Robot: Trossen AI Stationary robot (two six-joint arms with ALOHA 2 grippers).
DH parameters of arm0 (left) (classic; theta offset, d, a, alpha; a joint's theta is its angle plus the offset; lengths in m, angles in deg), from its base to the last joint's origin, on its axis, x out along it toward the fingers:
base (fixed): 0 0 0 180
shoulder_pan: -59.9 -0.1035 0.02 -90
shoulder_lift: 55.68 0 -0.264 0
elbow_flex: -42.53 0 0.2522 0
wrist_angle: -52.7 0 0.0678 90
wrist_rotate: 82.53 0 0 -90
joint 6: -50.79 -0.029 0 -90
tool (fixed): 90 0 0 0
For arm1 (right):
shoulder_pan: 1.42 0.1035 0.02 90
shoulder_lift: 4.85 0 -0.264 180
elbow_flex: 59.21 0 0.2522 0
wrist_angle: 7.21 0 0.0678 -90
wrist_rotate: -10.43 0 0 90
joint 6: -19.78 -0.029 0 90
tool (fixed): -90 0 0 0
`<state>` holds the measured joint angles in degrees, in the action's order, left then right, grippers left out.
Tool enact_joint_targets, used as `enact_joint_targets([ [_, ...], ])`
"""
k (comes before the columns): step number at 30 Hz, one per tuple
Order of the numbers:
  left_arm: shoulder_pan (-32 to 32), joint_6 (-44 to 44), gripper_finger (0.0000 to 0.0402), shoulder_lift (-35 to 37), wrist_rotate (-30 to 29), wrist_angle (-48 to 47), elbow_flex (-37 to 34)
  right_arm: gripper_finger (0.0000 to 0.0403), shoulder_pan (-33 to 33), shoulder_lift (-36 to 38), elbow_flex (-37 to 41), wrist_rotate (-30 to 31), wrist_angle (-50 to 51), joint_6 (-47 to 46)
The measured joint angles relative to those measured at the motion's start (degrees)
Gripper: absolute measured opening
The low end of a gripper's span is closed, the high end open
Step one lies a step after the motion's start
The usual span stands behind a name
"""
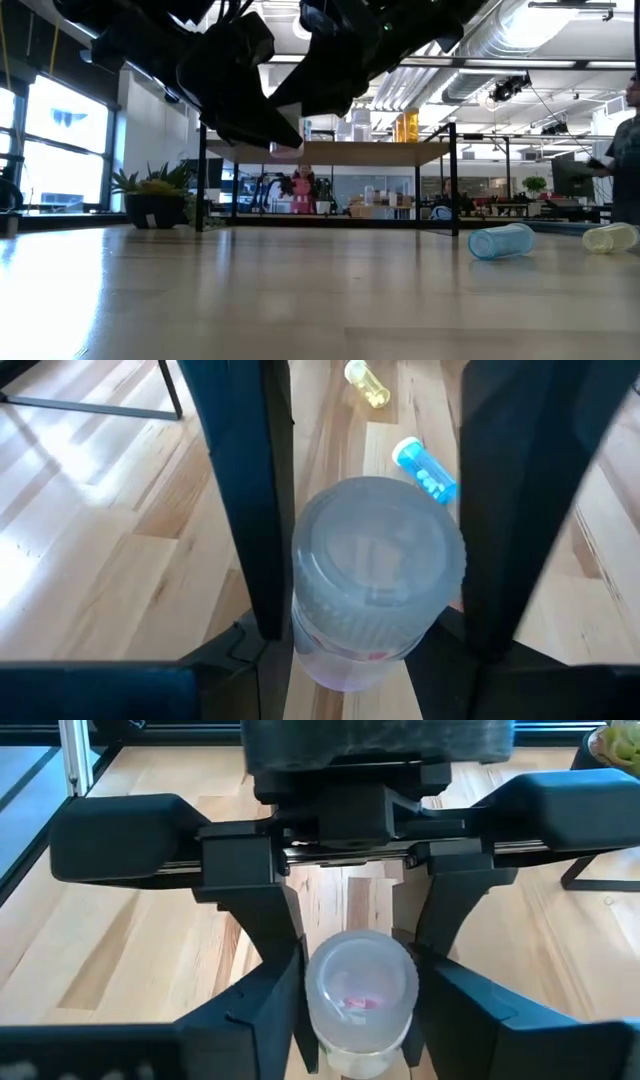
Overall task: Pick and place medicine bottles onto shelf by color
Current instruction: Put the transparent pill bottle on the shelf
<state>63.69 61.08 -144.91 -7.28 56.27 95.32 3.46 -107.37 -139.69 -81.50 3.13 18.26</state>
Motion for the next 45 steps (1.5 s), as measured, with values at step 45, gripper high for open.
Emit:
enact_joint_targets([
  [45, 0.0, 0.0, 0.0218, 0.0, -1.6, 0.0, 0.0, 0.0120, 0.0, 3.7, 0.1, 7.4, 6.6, -1.0],
])
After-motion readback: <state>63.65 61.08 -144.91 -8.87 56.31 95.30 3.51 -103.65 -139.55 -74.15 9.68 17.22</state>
